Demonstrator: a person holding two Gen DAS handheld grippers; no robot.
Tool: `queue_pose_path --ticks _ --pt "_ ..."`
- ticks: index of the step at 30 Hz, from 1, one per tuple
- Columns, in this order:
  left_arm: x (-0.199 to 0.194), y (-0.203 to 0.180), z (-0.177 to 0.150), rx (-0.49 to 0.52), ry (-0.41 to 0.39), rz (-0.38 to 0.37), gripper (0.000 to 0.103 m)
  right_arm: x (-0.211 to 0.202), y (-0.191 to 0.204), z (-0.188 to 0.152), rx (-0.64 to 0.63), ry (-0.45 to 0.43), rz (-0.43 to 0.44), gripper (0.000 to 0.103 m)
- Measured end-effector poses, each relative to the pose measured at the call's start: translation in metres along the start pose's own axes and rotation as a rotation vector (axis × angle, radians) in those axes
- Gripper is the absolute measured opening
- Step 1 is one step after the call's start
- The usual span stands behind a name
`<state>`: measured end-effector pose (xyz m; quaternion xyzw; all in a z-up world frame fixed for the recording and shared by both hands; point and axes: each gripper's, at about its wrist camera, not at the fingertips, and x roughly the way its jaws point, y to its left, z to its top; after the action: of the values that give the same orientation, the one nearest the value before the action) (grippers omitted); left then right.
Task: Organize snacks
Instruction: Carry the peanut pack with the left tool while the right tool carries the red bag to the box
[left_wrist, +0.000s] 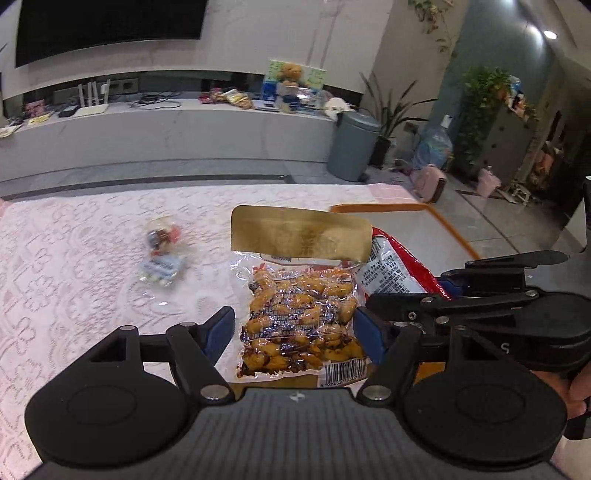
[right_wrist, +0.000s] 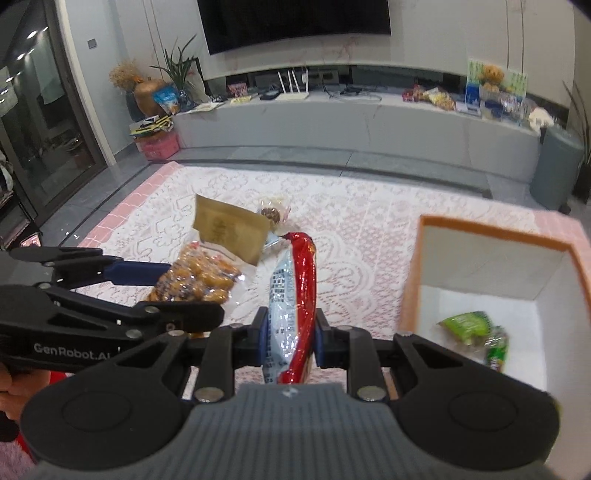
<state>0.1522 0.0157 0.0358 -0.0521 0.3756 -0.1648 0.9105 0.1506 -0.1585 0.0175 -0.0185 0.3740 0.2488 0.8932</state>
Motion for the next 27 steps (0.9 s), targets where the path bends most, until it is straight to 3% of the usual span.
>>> queue_pose_path --ticks 15,27 --pt "0.033 -0.09 0.034 0.169 0.019 -0.089 0.081 -0.051 -0.075 -0.01 0.0 -0.028 -0.185 0.021" --pt "0.104 -0.144 0.046 0.288 0.132 -0.167 0.081 -0.045 -0.132 -0.023 -0.009 0.036 -0.261 0.021"
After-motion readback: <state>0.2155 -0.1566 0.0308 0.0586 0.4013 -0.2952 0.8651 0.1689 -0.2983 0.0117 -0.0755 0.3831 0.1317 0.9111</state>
